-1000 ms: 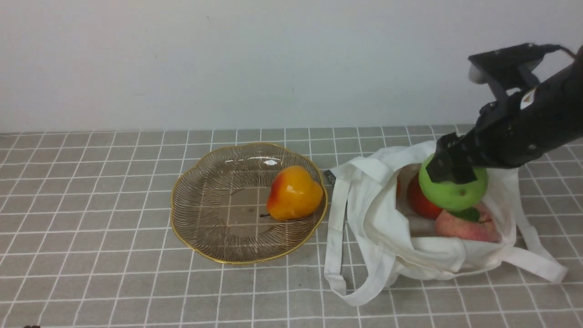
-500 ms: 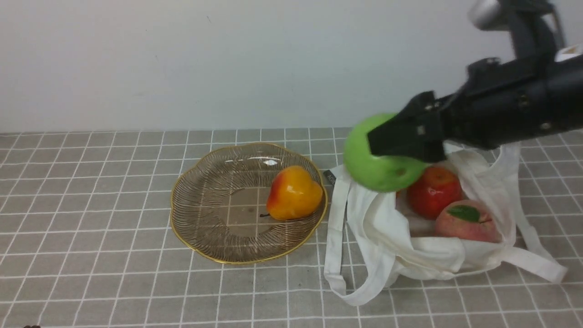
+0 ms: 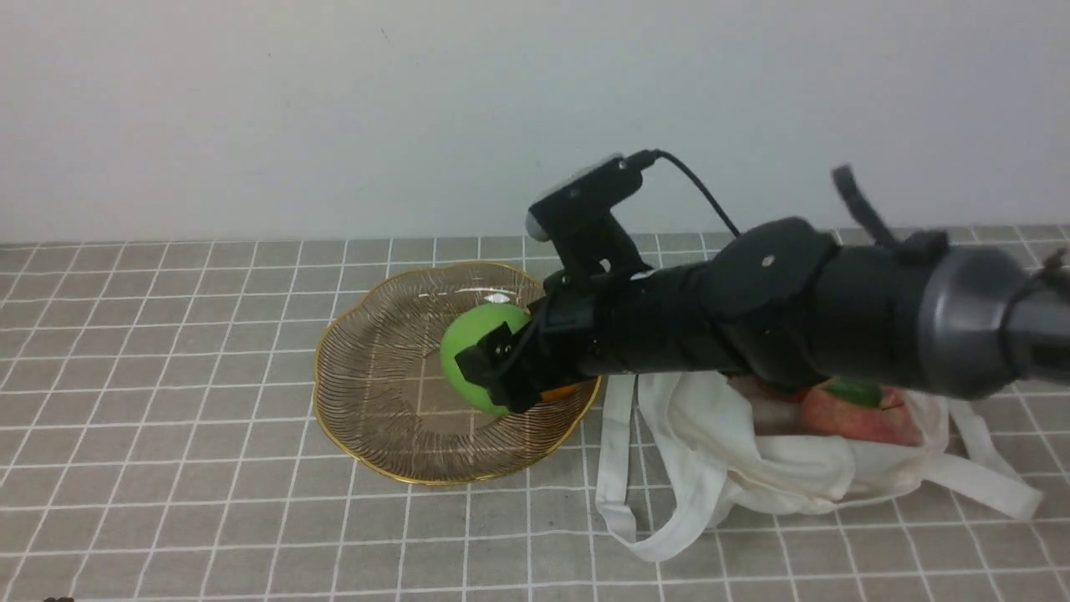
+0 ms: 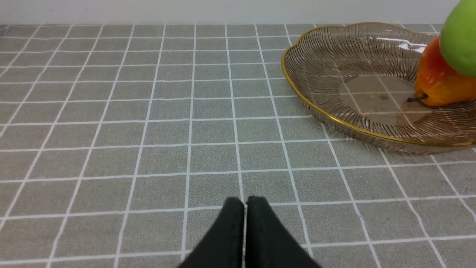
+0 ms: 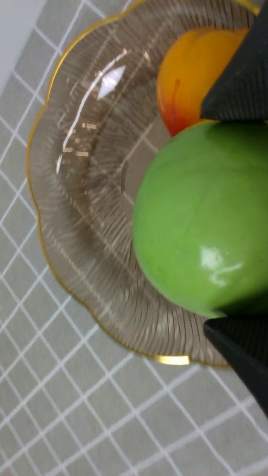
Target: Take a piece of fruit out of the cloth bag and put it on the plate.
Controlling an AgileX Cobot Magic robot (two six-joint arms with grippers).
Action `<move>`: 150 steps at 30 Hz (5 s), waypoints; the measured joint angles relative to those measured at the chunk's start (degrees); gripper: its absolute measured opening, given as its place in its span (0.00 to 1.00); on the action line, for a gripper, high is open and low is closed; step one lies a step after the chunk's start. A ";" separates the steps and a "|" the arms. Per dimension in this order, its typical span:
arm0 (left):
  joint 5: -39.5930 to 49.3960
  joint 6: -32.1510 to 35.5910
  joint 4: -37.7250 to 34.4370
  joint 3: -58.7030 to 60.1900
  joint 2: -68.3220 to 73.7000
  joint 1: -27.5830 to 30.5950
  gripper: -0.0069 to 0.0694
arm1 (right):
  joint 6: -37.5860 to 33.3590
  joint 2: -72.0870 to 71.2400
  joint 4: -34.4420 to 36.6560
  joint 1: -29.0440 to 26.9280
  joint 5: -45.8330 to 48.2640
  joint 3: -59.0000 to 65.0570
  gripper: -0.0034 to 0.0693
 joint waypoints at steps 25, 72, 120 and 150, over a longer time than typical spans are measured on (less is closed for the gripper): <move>0.00 0.00 0.00 0.00 0.00 0.00 0.08 | 4.65 -15.52 -1.95 -7.17 15.43 0.04 0.71; 0.00 0.00 0.00 0.00 0.00 0.00 0.08 | 41.94 -106.43 -42.72 -27.76 1.71 53.12 0.03; 0.00 0.00 0.00 0.00 0.00 0.00 0.08 | 73.22 -107.13 -69.59 -32.37 7.19 70.71 0.03; 0.00 0.00 0.00 0.00 0.00 0.00 0.08 | 73.24 -107.13 -69.59 -32.37 7.19 70.71 0.03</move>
